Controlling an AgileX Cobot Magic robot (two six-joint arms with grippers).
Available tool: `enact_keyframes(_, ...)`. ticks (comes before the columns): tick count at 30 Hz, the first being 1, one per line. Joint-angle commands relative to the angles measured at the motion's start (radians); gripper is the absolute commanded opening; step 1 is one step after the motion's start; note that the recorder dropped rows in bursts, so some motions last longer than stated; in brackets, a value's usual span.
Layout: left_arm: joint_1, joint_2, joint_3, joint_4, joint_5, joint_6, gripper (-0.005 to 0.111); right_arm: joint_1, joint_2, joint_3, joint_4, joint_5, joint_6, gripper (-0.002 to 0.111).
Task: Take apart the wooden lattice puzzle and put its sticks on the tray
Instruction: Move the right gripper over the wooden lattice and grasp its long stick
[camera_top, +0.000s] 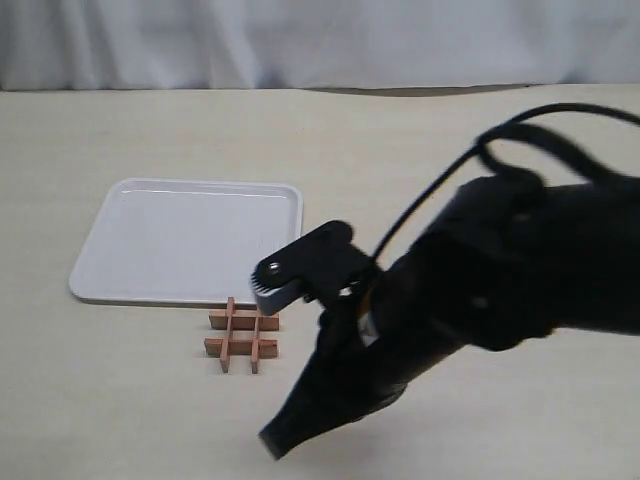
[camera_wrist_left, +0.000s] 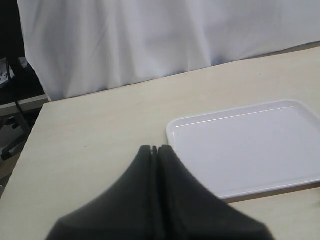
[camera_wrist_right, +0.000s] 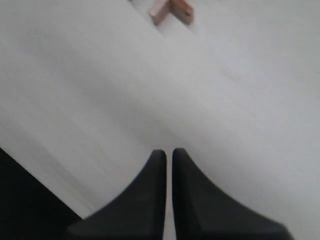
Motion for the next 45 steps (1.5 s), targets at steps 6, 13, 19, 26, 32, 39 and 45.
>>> enact_keyframes(6,0.010,-0.002,0.003,-0.002,-0.009,0.005,0.000,0.100,0.281,-0.241,-0.068,0.034,0.231,0.024)
enact_keyframes(13,0.010,-0.002,0.003,-0.002,-0.009,0.005,0.000,0.098,0.321,-0.263,-0.077,-0.034,0.403,0.041)
enact_keyframes(19,0.010,-0.002,0.003,-0.002,-0.009,0.005,0.000,0.098,0.350,-0.263,-0.229,-0.048,0.619,0.041)
enact_keyframes(26,0.010,-0.002,0.003,-0.002,-0.009,0.005,0.000,0.098,0.378,-0.263,-0.305,-0.073,0.733,0.041)
enact_keyframes(32,0.010,-0.002,0.003,-0.002,-0.009,0.005,0.000,0.098,0.396,-0.263,-0.343,-0.126,0.814,0.041)
enact_keyframes(39,0.010,-0.002,0.003,-0.002,-0.009,0.005,0.000,0.098,0.428,-0.263,-0.426,-0.151,0.922,0.033)
enact_keyframes(45,0.010,-0.002,0.003,-0.002,-0.009,0.005,0.000,0.098,0.436,-0.263,-0.508,-0.151,0.999,0.004)
